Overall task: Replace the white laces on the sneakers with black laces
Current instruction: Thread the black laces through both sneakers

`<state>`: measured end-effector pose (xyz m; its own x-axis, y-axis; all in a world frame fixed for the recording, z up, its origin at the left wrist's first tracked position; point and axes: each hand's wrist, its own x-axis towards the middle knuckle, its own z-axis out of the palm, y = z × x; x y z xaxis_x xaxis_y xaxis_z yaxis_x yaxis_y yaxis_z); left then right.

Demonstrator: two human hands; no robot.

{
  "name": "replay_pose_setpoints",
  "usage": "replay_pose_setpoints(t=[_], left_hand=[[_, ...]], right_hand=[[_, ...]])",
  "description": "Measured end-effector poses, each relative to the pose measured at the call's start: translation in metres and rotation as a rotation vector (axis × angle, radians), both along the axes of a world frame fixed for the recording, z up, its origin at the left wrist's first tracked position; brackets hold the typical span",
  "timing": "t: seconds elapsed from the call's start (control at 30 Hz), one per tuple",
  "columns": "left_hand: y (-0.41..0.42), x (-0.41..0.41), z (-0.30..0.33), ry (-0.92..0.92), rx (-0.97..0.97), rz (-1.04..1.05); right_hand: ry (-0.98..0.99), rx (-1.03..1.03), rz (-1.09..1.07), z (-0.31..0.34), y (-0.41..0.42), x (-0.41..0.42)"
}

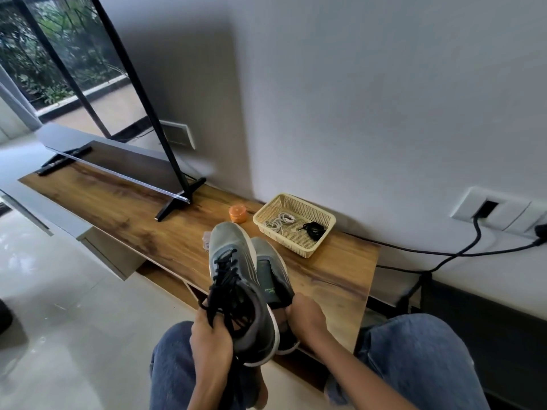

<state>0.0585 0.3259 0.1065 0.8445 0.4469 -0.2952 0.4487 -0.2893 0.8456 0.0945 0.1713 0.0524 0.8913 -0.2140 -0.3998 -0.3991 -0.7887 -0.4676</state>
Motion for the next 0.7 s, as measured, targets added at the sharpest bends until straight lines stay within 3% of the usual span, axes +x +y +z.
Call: replay_pose_setpoints(t=[0.27, 0.7], left_hand=[[-0.005, 0.003, -0.008, 0.043, -0.092, -0.022], [-0.033, 0.015, -0.034, 0.083, -0.045, -0.214]], right_hand=[[-0.003, -0.062, -0.037, 0.0, -0.05, -0.056], [-0.16, 0.068, -0.406, 0.005, -0.085, -0.092]])
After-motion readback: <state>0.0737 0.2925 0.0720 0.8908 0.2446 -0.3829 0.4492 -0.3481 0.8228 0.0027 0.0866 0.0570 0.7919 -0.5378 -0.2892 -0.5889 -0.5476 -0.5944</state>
